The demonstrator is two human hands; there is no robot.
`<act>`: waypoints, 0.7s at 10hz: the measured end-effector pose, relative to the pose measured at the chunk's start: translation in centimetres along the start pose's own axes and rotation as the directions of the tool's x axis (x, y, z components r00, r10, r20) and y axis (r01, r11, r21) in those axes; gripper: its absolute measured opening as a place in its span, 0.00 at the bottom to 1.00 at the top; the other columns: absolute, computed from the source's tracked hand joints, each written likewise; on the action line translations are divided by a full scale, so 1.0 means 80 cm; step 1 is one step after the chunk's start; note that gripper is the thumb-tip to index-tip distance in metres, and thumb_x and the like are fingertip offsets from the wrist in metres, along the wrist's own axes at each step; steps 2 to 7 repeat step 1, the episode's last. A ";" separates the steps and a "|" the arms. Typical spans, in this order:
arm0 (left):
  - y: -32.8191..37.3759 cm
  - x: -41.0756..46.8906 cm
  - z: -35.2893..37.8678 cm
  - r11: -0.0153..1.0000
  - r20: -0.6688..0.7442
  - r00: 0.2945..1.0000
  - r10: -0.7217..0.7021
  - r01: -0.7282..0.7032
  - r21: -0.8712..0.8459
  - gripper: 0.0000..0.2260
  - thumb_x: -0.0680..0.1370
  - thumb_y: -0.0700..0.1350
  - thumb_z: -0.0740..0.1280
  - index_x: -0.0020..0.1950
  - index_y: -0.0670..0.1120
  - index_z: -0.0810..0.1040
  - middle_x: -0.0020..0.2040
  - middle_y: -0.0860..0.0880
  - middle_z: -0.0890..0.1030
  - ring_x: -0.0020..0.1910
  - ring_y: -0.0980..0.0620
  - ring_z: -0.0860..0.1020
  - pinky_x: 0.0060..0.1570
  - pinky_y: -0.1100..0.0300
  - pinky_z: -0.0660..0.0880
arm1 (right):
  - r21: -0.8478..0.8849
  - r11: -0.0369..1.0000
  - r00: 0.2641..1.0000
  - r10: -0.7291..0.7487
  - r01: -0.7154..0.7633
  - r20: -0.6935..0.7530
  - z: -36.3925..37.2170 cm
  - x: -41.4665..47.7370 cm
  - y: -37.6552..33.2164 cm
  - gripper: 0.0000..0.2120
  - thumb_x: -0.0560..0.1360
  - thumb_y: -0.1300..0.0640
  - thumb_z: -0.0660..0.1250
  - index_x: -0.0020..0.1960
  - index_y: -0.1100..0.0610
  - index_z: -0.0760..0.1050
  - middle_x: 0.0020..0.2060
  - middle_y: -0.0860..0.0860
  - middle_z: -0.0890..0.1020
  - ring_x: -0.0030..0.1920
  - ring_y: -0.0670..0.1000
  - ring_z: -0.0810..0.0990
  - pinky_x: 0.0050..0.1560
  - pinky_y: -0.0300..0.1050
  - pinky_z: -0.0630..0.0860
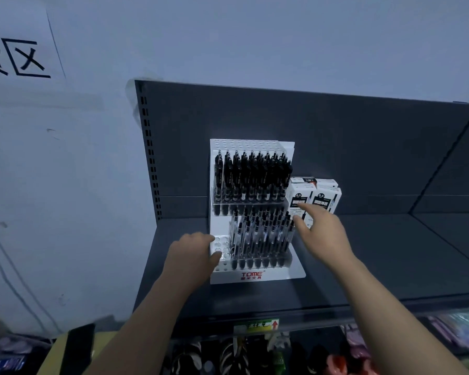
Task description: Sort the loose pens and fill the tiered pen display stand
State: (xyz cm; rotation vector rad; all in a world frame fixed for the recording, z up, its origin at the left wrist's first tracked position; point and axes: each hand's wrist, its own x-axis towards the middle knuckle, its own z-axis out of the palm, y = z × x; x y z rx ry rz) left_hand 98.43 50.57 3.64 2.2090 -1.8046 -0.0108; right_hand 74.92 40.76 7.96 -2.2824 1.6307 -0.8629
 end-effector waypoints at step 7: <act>0.014 0.002 -0.012 1.000 -0.018 1.000 -0.022 0.022 0.009 0.17 0.79 0.55 0.60 0.64 0.49 0.75 0.59 0.50 0.78 0.58 0.48 0.74 0.55 0.54 0.71 | -0.035 0.999 0.998 0.001 0.001 0.063 0.001 -0.004 0.009 0.21 0.80 0.51 0.60 0.71 0.56 0.70 0.68 0.52 0.75 0.67 0.53 0.73 0.62 0.47 0.70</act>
